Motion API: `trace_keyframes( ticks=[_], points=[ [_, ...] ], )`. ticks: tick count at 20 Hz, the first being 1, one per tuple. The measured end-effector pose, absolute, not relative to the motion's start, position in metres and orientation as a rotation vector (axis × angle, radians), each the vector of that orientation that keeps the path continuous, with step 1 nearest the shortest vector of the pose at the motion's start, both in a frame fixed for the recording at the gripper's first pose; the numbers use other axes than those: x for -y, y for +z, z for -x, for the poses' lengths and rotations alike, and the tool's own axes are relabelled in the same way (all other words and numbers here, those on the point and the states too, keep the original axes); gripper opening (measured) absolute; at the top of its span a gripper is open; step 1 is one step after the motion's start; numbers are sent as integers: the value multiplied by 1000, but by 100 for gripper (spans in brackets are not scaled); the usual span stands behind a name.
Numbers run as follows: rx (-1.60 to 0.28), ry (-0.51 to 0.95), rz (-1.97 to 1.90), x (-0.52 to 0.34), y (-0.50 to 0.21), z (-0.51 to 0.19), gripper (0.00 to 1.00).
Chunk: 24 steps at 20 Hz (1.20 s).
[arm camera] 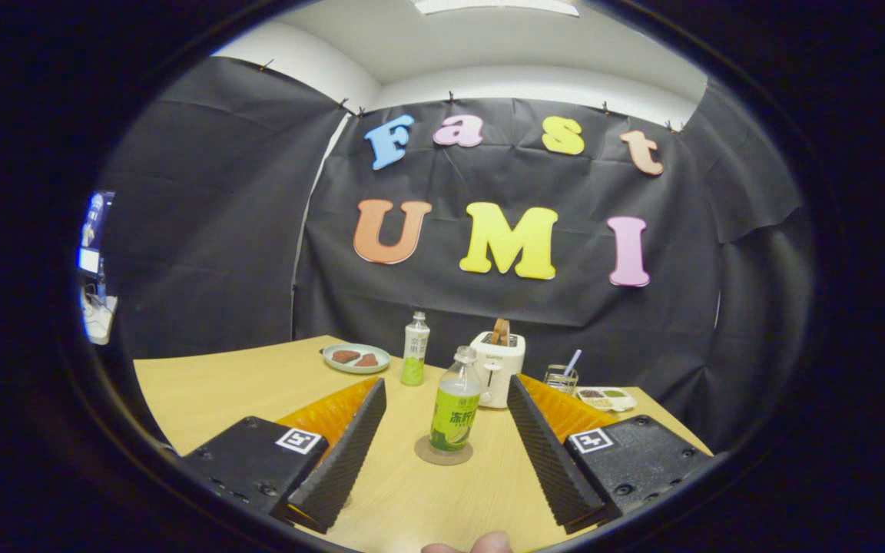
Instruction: Take the bottle from table, then pour the juice into the cup, finally place the bottle on the coaster
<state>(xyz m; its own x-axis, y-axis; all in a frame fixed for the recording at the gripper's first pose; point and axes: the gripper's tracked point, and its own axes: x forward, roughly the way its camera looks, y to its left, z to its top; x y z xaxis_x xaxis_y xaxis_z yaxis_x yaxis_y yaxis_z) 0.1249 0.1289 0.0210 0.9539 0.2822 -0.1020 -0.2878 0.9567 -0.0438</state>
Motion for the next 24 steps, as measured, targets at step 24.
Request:
trace_keyframes(
  ticks=[24],
  points=[
    [-57,94,-47,-101,-2,-20,100]
  ],
)
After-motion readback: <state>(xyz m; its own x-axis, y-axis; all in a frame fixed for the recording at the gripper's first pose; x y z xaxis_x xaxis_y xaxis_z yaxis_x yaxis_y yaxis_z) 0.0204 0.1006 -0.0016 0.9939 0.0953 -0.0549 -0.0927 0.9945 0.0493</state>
